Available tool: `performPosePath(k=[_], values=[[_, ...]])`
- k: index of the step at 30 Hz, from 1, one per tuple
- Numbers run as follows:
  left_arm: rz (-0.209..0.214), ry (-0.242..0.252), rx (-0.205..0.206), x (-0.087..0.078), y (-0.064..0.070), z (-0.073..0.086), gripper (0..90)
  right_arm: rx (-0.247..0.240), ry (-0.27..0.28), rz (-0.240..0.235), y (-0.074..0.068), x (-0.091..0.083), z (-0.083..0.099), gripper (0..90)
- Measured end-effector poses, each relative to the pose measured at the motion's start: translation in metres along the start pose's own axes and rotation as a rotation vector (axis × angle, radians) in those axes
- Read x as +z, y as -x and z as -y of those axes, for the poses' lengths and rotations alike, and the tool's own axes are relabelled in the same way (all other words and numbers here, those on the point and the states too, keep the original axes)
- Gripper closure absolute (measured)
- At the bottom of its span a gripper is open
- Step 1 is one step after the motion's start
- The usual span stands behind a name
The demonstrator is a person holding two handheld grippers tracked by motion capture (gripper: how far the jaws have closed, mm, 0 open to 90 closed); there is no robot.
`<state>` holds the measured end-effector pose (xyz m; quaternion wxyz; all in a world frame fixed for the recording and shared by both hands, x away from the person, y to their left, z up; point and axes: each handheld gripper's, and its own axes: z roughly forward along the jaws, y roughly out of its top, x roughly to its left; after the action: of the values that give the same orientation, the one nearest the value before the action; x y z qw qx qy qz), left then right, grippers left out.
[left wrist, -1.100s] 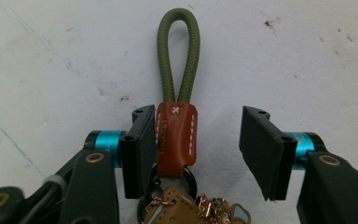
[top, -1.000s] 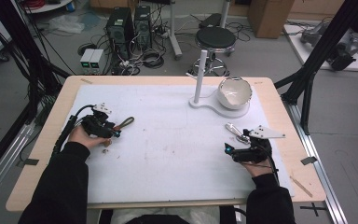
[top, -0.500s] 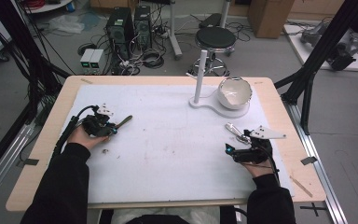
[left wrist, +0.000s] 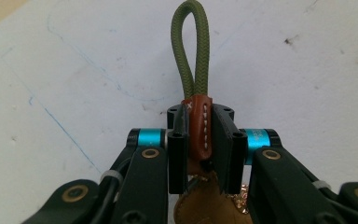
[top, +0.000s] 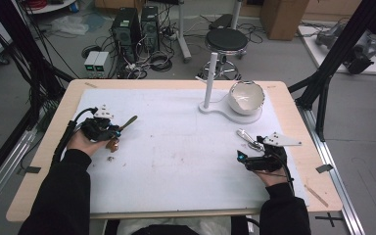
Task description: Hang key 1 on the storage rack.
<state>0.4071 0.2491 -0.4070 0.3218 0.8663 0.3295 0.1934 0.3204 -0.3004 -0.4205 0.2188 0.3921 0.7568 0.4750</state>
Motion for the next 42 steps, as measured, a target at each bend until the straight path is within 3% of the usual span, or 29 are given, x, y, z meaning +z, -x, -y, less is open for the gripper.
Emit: performPosePath(k=[8,13,19,31,42], values=[[-0.022,0.058,-0.026,-0.021,-0.002,-0.006,76.9,0.003,0.012,0.001,0.001,-0.002,0.0,0.6],[-0.028,0.097,-0.036,-0.037,-0.005,-0.017,76.9,0.004,0.016,-0.003,0.001,-0.002,0.0,0.6],[-0.043,0.113,-0.02,-0.048,-0.006,-0.033,76.9,0.007,0.016,-0.005,0.002,-0.002,0.0,0.6],[-0.053,0.129,0.004,-0.052,-0.01,-0.06,76.9,0.008,0.015,-0.004,0.002,-0.003,0.0,0.6],[-0.048,0.152,-0.008,-0.053,-0.013,-0.087,76.9,0.007,0.017,-0.003,0.003,-0.003,0.0,0.6]])
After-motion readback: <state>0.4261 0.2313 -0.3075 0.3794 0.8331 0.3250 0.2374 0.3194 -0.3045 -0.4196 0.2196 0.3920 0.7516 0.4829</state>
